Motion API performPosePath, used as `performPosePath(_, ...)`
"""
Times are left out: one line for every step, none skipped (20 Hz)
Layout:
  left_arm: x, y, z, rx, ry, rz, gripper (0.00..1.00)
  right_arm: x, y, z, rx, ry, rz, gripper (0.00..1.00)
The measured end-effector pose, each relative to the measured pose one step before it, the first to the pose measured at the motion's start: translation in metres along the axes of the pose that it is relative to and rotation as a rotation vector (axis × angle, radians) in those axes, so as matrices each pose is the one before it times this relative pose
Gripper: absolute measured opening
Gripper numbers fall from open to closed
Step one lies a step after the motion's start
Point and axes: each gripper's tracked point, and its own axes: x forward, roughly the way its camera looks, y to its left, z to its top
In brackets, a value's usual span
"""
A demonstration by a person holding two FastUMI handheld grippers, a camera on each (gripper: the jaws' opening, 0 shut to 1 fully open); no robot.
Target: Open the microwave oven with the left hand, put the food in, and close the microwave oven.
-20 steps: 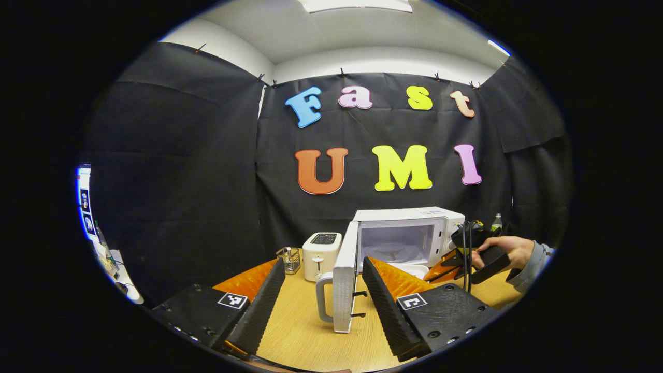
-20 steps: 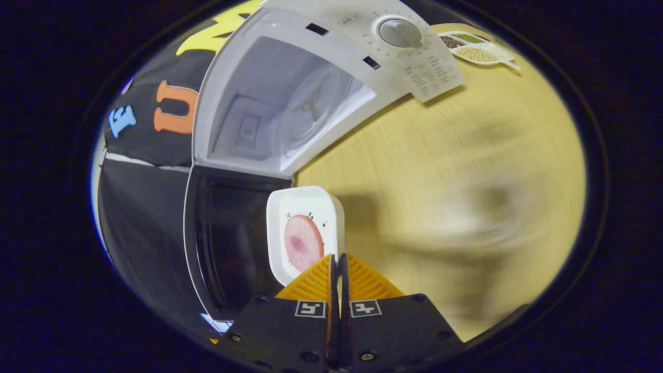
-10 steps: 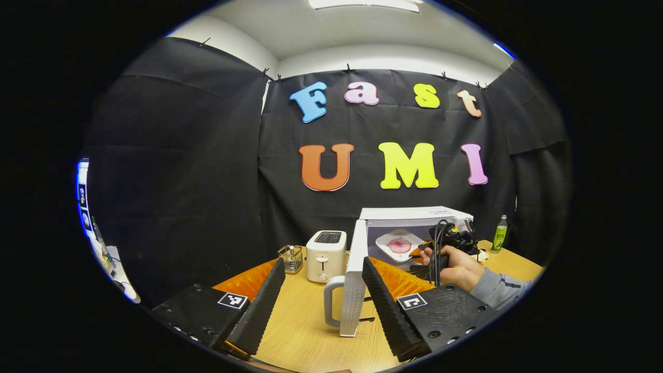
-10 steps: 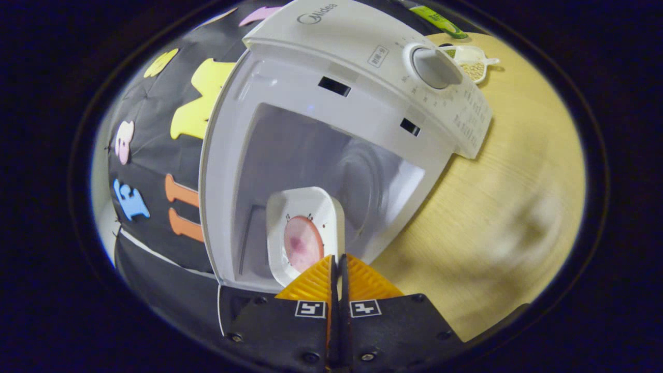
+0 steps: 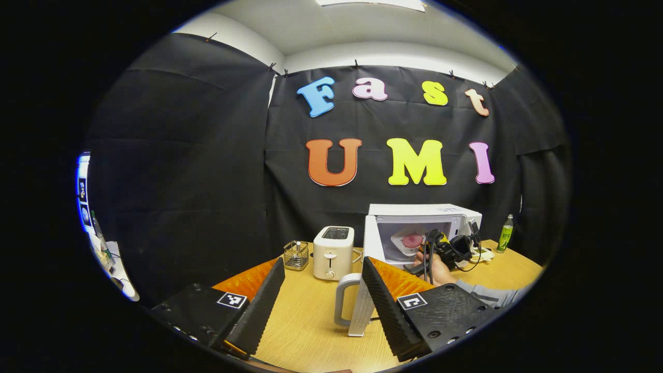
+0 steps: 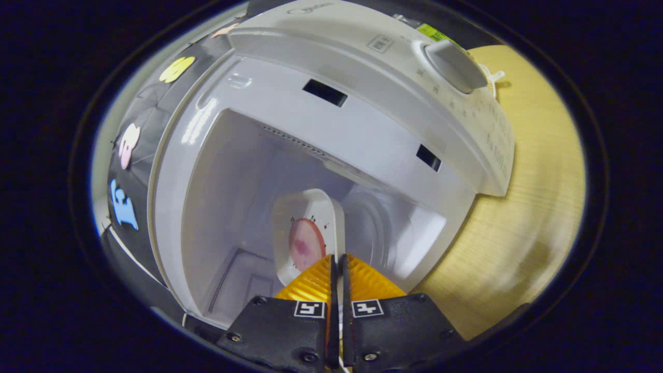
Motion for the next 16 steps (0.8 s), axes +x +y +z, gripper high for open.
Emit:
performPosePath(0.00083, -0.00058, -0.00349, 0.00038, 0.00594, -0.00489, 0.89, 0.00258, -0.00303, -0.00078, -0.03312, -0.01108, 0.00062, 0.07)
performPosePath(0.00067, -0.00154, -0.00347, 0.00533, 0.00548, -0.00003, 0.89, 0.00068, 0.00014, 0.00182, -0.02385, -0.01718, 0.00698, 0.08)
performPosePath(0.00230, 0.00192, -0.00346, 0.00929, 0.00687, 0.00613, 0.89, 0.00365, 0.00033, 0.00151, -0.04811, -0.01305, 0.00963, 0.01)
performPosePath(-0.00002, 0.00165, -0.00347, 0.00811, 0.00985, 0.00463, 0.90, 0.00409, -0.00171, 0.00407, -0.07432, -0.02543, 0.00275, 0.12)
performPosePath(0.00031, 0.00100, -0.00267, 0.00743, 0.00654, 0.00559, 0.90, -0.00201, 0.00456, 0.00221, -0.07250, -0.03671, 0.02167, 0.05)
performPosePath(0.00013, 0.00167, -0.00187, 0.00324, 0.00130, 0.00608, 0.89, -0.00179, 0.00042, 0.00384, -0.09176, -0.02390, 0.00300, 0.03)
performPosePath(0.00045, 0.00057, -0.00071, -0.00187, -0.00113, 0.00631, 0.90, 0.00206, 0.00152, 0.00347, -0.06688, -0.02858, 0.01125, 0.14)
performPosePath(-0.00012, 0.00118, -0.00214, -0.00694, 0.00113, 0.00246, 0.89, -0.00424, 0.00472, 0.00417, -0.05345, -0.03046, 0.01386, 0.15)
performPosePath(0.00038, -0.00035, -0.00294, -0.01105, 0.00449, 0.00091, 0.89, -0.00481, 0.00401, 0.00584, -0.03992, -0.02558, 0.01403, 0.18)
performPosePath(0.00074, -0.00003, -0.00217, -0.01188, 0.00418, -0.00001, 0.90, -0.00255, 0.00182, 0.00437, -0.04720, -0.02310, 0.00948, 0.21)
performPosePath(-0.00020, 0.00014, -0.00056, -0.01073, 0.00001, -0.00124, 0.89, -0.00368, 0.00370, 0.00287, -0.04232, -0.01000, 0.01124, 0.14)
performPosePath(0.00046, 0.00251, -0.00043, -0.00840, 0.00320, -0.00039, 0.89, -0.00407, 0.00503, 0.00304, -0.03865, -0.00489, 0.01967, 0.17)
performPosePath(-0.00064, 0.00261, -0.00125, -0.00682, 0.00347, 0.00230, 0.89, -0.00615, 0.00596, 0.00355, -0.03088, -0.00313, 0.02135, 0.25)
performPosePath(0.00084, 0.00327, -0.00043, -0.00560, -0.00129, 0.00257, 0.89, -0.00746, 0.00469, 0.00265, -0.02604, -0.00035, 0.01857, 0.31)
performPosePath(0.00007, 0.00212, -0.00097, -0.00468, 0.00164, -0.00084, 0.89, -0.00914, 0.00383, 0.00326, -0.02556, 0.00508, 0.01533, 0.53)
performPosePath(0.00057, 0.00346, -0.00185, -0.00270, 0.00023, 0.00037, 0.89, -0.00668, -0.00046, 0.00266, -0.01940, 0.00234, 0.00898, 0.66)
